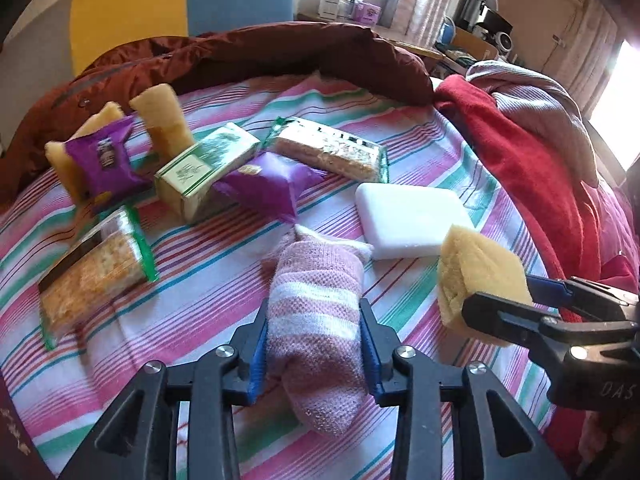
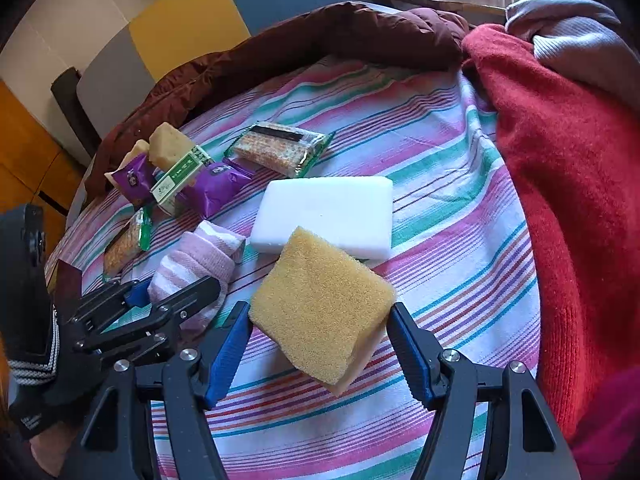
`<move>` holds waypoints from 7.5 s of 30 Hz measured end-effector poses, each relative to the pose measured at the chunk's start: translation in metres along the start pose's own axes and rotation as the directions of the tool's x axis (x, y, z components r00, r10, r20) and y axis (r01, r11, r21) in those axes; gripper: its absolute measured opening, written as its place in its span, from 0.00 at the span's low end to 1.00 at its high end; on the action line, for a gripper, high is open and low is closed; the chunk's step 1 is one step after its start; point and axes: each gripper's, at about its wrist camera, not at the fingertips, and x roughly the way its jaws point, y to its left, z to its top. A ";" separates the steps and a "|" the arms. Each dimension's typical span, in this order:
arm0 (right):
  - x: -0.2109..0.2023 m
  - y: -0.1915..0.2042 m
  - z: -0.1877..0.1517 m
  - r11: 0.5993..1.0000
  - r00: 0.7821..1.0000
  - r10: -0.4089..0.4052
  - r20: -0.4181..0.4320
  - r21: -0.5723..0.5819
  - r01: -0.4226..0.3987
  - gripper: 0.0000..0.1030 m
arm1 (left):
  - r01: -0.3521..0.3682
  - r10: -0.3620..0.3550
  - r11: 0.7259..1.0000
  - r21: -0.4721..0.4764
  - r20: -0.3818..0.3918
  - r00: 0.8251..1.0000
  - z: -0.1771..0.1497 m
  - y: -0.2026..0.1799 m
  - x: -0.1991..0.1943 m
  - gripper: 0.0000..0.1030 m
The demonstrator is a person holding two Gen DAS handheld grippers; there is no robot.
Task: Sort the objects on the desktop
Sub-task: 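Grasp the pink sock with the left gripper while the right gripper grasps the second yellow sponge, then carry the pink sock and sponge into the gold box and release them, then move both grippers back over the bed toward the remaining items, then grasp the cracker pack with the left gripper while the right gripper grasps the white eraser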
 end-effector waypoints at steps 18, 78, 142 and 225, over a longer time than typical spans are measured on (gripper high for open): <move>-0.015 0.049 -0.011 0.967 0.992 0.118 0.040 -0.233 -0.106 0.67 | -0.142 0.160 0.978 -0.154 0.117 0.980 -0.047 0.047 -0.089 0.37; -0.017 0.334 -0.134 0.665 0.891 0.400 -0.214 -0.601 -0.443 0.74 | -0.314 0.491 0.678 -0.665 0.091 0.867 -0.223 0.244 -0.241 0.50; -0.041 0.064 -0.031 0.983 0.987 0.158 0.043 -0.101 -0.153 0.96 | -0.250 0.304 0.929 -0.274 0.179 0.936 -0.124 0.108 -0.197 0.51; 0.031 -0.006 0.055 0.779 0.968 0.113 -0.224 -0.585 -0.226 0.77 | -0.019 0.021 0.999 0.032 -0.070 0.997 0.007 0.092 -0.061 0.51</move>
